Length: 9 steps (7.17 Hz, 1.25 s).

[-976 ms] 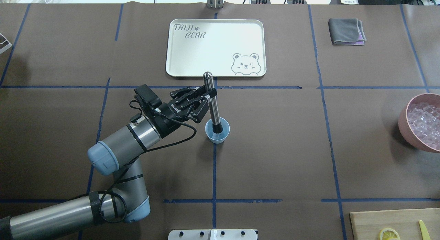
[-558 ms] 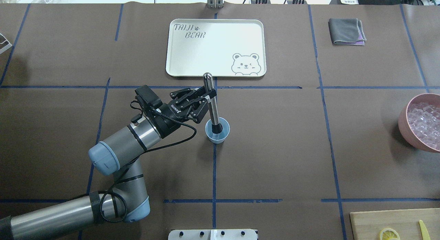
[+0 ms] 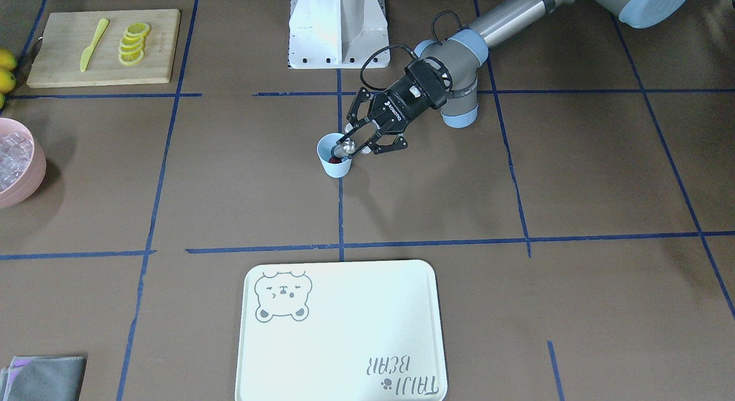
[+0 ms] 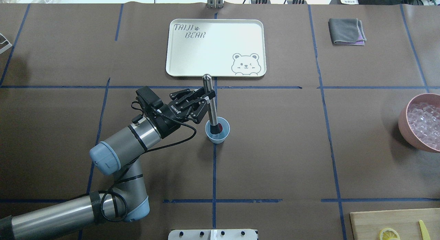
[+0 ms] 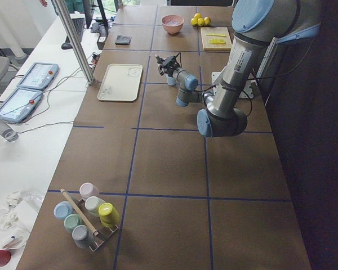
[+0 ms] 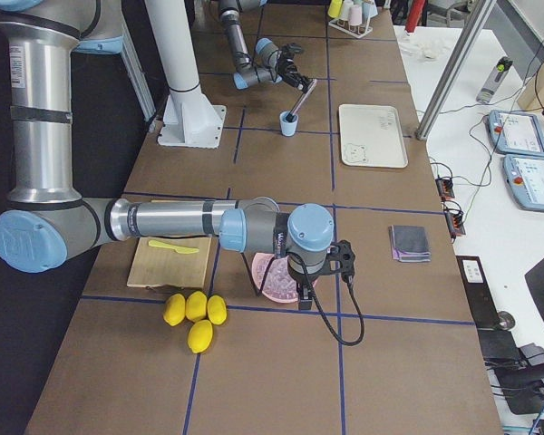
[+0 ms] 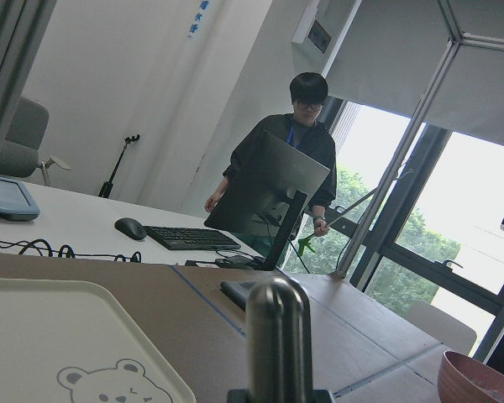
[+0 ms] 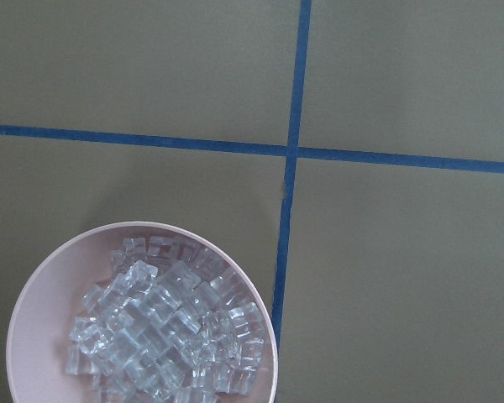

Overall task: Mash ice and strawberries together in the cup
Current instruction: 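Press the muddler down on the ice and strawberry in the cup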

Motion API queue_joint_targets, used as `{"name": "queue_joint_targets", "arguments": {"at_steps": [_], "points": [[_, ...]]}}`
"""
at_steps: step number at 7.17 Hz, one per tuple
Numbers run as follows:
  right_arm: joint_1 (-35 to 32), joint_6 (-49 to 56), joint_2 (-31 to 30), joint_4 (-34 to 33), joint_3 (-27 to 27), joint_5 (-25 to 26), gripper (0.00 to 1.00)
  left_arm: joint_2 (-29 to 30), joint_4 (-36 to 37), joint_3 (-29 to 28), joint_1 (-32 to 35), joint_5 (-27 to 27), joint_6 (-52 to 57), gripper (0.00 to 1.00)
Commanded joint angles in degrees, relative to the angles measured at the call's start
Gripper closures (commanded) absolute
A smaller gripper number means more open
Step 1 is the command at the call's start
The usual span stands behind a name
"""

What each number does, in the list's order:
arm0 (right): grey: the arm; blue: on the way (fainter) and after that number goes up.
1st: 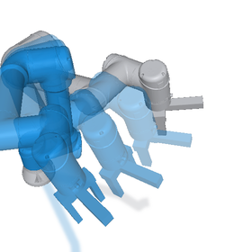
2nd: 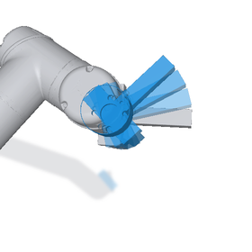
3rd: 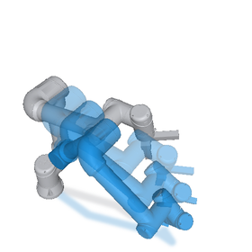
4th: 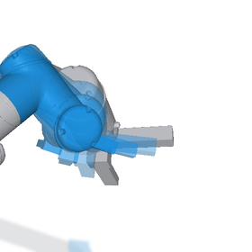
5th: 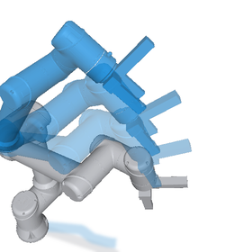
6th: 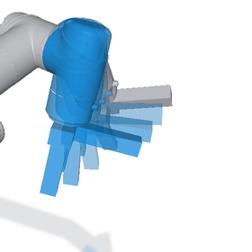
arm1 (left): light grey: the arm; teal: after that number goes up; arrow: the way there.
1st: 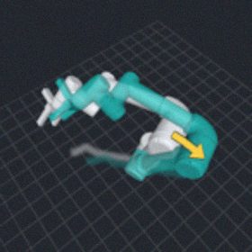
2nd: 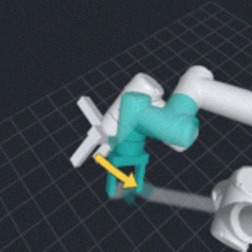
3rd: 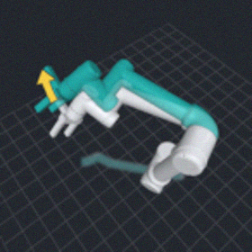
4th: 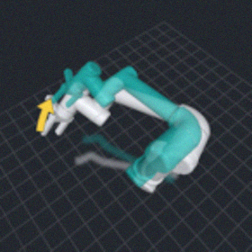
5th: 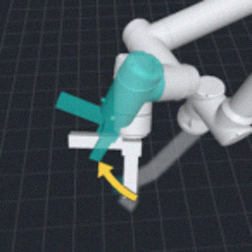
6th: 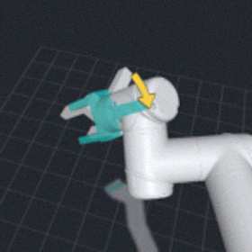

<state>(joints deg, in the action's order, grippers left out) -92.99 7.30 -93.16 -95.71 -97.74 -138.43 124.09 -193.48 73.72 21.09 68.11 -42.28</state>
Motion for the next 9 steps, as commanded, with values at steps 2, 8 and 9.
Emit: {"name": "queue_joint_targets", "arguments": {"at_steps": [2, 8, 9], "points": [[0.0, 0.0, -0.09, 0.0, 0.01, 0.0, 0.01, 0.01, 0.03, -0.33, -0.09, 0.0, 0.0, 1.0], [0.0, 0.09, -0.27, 0.0, -0.34, 0.0, 0.01, 0.19, 0.55, 4.12, 1.57, 0.79, 0.09, 1.0], [0.0, 0.17, -0.18, 0.09, -0.43, 0.0, 0.01, -0.25, 6.04, 8.94, 2.97, 2.18, 0.0, 1.0]]}}
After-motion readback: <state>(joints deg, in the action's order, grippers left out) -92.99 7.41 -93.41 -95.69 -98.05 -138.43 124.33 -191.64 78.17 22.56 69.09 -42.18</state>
